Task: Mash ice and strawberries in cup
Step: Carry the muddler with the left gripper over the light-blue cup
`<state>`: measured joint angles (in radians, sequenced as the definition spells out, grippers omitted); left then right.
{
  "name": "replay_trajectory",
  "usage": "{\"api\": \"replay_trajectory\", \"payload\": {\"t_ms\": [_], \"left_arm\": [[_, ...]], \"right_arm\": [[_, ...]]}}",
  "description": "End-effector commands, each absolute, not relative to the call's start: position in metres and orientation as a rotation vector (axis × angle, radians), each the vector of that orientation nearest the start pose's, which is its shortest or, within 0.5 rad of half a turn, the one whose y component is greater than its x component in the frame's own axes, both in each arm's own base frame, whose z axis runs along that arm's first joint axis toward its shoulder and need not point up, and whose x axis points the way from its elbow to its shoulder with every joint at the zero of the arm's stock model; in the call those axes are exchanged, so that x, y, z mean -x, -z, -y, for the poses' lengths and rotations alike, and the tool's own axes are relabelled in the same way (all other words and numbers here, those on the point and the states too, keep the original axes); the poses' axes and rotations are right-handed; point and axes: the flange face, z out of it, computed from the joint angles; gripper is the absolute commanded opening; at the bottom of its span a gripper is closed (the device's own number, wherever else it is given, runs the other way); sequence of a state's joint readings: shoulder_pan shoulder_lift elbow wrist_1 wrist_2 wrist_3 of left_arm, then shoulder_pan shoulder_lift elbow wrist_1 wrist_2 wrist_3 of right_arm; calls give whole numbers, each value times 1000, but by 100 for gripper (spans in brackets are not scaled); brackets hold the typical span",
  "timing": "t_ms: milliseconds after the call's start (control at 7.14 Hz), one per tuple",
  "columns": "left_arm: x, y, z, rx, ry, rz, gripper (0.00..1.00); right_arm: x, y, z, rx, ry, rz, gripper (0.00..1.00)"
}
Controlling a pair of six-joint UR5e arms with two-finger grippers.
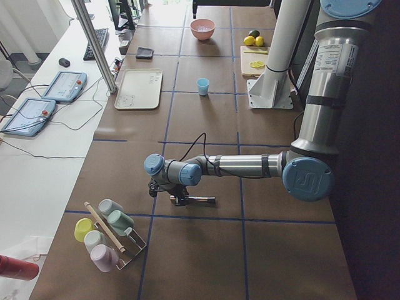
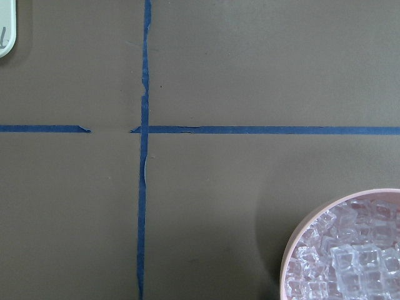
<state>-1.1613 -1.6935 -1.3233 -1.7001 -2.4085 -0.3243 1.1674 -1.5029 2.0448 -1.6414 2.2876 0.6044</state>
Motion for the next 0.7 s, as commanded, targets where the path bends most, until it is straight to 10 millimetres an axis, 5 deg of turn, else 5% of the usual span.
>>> {"api": "replay_trajectory", "payload": {"t_ms": [0,280,560], "left_arm": [[-162,-695,521,290,-80,-786,0],[-165,-602,527,146,-132,-861,0],[-169,-457,521,10,-32,-949,0]], "right_arm": [[130,-403,475,-50,-16,848,99],[131,-401,476,-52,-15,851,99],[130,-399,476,-55,-15,852,100]]}}
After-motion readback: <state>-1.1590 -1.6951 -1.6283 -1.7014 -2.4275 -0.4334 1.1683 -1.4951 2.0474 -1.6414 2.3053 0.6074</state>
